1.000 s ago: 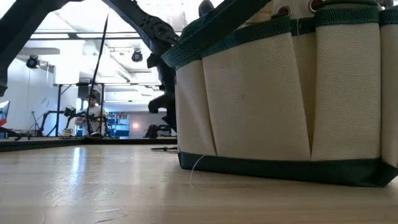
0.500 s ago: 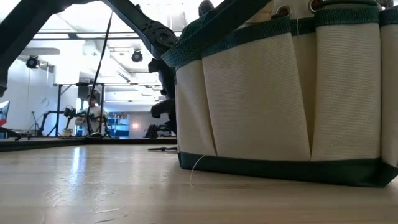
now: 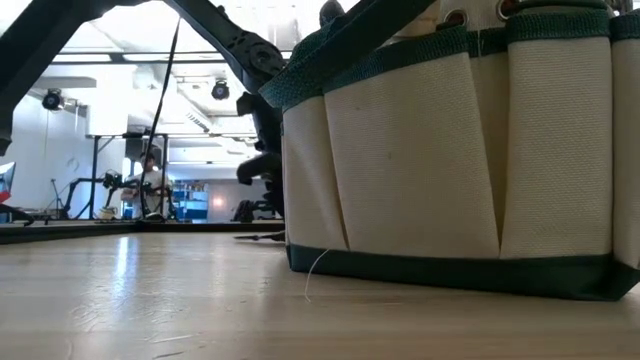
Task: Pick & Place Garden tools in Gardening bag
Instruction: Put the green shear scissors into the white gardening bag
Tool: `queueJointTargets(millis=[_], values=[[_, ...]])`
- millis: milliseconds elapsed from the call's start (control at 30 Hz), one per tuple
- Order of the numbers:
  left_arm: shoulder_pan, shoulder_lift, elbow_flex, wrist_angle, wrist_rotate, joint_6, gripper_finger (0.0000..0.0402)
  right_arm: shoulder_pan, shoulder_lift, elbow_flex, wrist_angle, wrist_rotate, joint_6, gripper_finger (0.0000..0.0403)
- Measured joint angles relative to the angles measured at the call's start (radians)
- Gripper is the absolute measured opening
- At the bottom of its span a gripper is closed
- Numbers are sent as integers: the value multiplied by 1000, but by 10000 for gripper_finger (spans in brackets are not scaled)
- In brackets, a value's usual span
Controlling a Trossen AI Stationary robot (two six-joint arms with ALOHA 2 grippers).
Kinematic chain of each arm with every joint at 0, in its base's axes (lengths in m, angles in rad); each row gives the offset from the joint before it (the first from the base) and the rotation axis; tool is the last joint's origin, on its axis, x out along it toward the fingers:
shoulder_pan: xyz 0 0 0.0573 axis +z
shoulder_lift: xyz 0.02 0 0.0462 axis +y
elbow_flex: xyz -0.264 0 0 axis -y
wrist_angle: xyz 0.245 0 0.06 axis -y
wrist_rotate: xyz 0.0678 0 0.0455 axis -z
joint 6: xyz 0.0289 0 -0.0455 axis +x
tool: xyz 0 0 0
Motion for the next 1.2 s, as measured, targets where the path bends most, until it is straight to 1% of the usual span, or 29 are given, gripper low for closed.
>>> queueJointTargets(millis=[367, 467, 667, 800, 967, 1133, 1200], values=[[-1, -2, 0, -22, 4, -2, 32, 0, 0, 0, 0, 0, 0, 57], [-1, -13, -1, -50, -5, 10, 32, 0, 0, 0, 0, 0, 0, 56], [-2, -76, 1, -186, -103, 19, 32, 0, 0, 0, 0, 0, -1, 57], [-1, -144, 11, -226, -188, 20, 32, 0, 0, 0, -1, 0, 0, 56], [-1, -223, 12, -263, -228, 20, 32, 0, 0, 0, 0, 0, 0, 57], [0, -309, 14, -305, -307, 18, 32, 0, 0, 0, -1, 0, -1, 56], [0, -345, 16, -319, -317, 17, 32, 0, 0, 0, 0, 0, -4, 57]])
